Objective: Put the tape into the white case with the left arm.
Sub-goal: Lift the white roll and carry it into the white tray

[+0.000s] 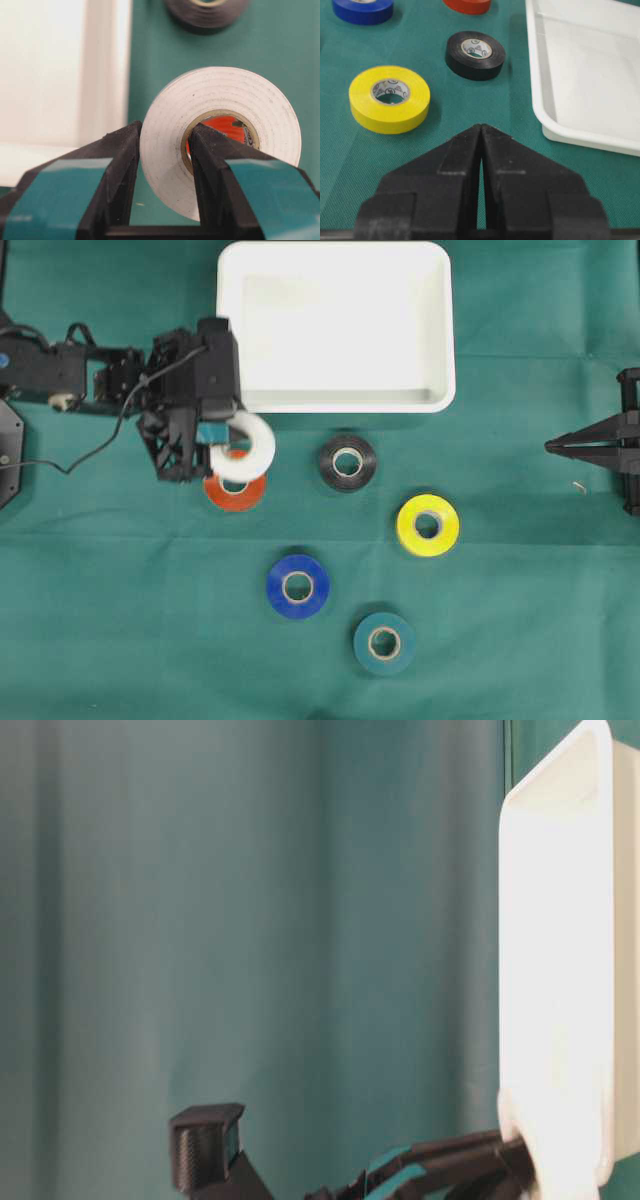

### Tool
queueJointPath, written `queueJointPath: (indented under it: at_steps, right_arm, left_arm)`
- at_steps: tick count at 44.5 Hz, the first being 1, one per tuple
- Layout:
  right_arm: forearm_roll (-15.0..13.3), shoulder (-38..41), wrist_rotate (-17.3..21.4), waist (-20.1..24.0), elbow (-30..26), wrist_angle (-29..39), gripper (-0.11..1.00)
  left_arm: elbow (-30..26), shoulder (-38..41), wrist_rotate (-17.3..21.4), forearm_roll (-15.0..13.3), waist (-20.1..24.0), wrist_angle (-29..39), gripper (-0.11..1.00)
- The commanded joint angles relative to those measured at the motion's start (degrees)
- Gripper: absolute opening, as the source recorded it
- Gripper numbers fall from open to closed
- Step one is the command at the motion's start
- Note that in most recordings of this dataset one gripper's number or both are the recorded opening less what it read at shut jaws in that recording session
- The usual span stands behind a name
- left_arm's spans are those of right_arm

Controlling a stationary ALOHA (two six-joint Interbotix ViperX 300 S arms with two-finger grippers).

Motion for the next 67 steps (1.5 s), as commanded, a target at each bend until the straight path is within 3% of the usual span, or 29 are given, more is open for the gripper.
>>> queueJointPath:
  at_steps: [1,37,54,67]
  right_arm:
    - [0.00,0.35,0.09,-0.09,-0.62,-0.35,-0.09]
    - [0.00,0.35,0.09,-0.09,-0.53,-0.35,-0.09]
    - [0.00,0.26,0.09,0.00,-0.53,-0.35,-0.09]
    - [0.00,0.35,0.09,-0.09,-0.53,-0.35,-0.09]
  left_arm:
    - [-2.20,0.26,0.79,0.09,2.29,-0.53,0.28]
    - [-12.74,11.95,13.36,0.09,18.19,-1.85,0.28]
    - [-16.08,16.61,14.41,0.09,23.03,-1.85,0.28]
    - [-15.56,16.70,14.94,0.09,23.73,-1.58,0.28]
